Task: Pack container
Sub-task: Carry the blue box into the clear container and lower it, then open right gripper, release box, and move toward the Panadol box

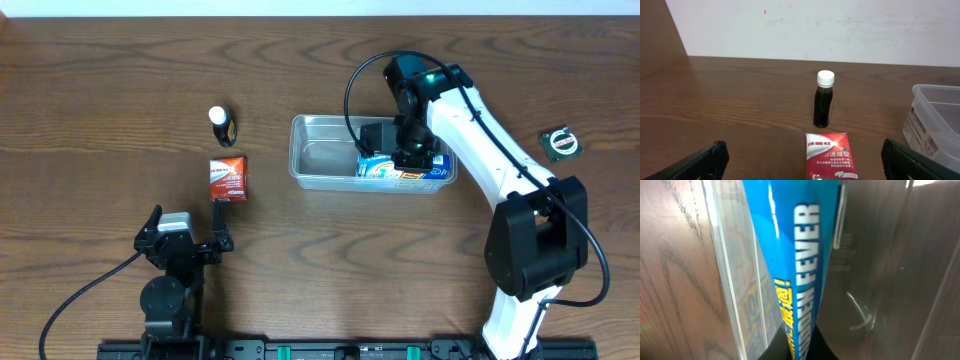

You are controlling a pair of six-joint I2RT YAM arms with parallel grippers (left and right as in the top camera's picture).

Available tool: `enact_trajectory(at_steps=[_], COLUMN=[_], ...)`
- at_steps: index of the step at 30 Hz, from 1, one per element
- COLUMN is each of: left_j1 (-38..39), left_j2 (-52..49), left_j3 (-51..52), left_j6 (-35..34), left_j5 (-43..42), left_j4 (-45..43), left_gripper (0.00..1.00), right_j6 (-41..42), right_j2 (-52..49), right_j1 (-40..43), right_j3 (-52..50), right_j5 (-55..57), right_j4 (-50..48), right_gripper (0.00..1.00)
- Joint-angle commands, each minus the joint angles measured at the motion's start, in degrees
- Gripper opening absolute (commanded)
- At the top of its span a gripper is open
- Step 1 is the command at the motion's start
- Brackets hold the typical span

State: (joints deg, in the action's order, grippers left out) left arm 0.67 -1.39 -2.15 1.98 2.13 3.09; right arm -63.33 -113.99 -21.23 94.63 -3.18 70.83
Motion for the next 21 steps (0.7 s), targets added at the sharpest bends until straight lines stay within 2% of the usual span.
enact_trajectory(at_steps=[1,5,13,15,17,21], left_j1=[0.02,0.02,0.02,0.02,0.02,0.02], left_j2=[-0.07,-0.09,-0.09,-0.09,-0.07,-0.07], left_j3=[1.90,1.90,1.90,1.90,1.90,1.90], left_j6=[0.81,0.81,0.83,0.81,0.81,0.81], left_j5=[1.09,1.09,1.09,1.09,1.11,1.09], left_j4=[0.85,0.85,0.85,0.85,0.85,0.85], left_gripper=[0.98,0.98,0.98,0.98,0.98,0.98], right_j6=[0.09,0.11,0.76,0.74,0.83,4.33], right_j2=[0.42,0.42,0.42,0.42,0.42,0.42], right_j1=[0.39,0.39,0.39,0.39,0.39,0.39], right_j3=[-0.31,-0.31,-0.31,-0.31,-0.31,-0.28], right_j5=[-1.18,-1.18,-1.16,-1.11,-0.85,3.69], right_j4=[0.07,0.07,-0.52,-0.83,-1.07,-3.98], right_gripper=[0.09,0.25,0.40,0.48,0.50,0.57])
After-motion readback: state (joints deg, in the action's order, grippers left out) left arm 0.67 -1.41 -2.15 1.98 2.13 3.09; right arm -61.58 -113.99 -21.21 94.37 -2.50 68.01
